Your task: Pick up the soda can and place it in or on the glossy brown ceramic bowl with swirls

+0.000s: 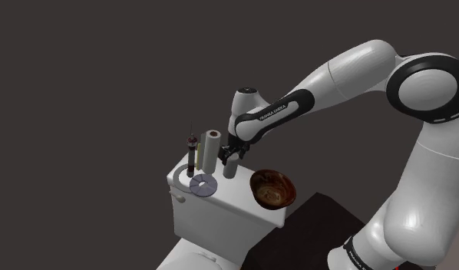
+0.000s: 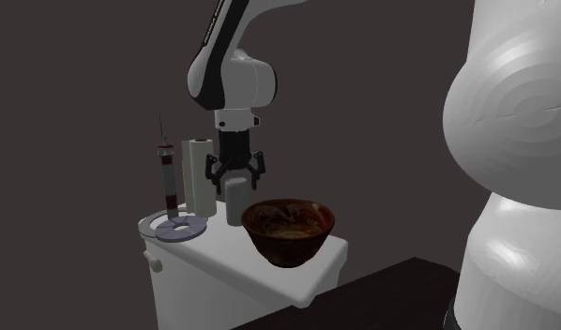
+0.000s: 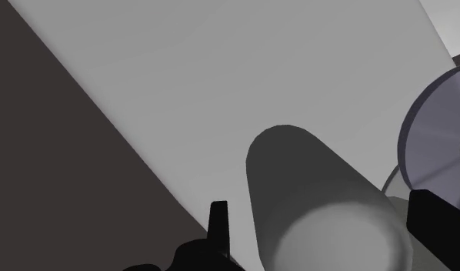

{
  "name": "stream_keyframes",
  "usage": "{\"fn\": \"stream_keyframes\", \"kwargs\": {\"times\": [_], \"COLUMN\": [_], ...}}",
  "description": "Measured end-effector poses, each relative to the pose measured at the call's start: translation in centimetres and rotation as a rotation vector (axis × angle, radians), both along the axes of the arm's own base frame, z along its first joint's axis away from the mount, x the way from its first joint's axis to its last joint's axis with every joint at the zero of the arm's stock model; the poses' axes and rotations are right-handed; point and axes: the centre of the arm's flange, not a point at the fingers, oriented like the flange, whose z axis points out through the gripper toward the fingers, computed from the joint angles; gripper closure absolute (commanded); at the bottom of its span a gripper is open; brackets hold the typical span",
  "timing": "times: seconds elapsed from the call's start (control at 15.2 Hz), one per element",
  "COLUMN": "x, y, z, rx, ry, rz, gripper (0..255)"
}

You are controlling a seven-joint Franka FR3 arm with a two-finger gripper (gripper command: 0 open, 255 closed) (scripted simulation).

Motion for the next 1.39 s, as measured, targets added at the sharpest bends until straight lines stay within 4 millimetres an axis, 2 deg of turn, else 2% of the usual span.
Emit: {"fn": "stream_keyframes", "kwargs": {"times": [0.07,0.79,1.39], "x": [0.0,0.0,0.0], "y": [0.0,0.1,0.0], "z": [0.0,0.2,4.8], "rx": [0.0,0.0,0.0], "ry": [0.0,0.0,0.0], "rz": [0.0,0.0,0.0], "gripper": [255,255,255]}}
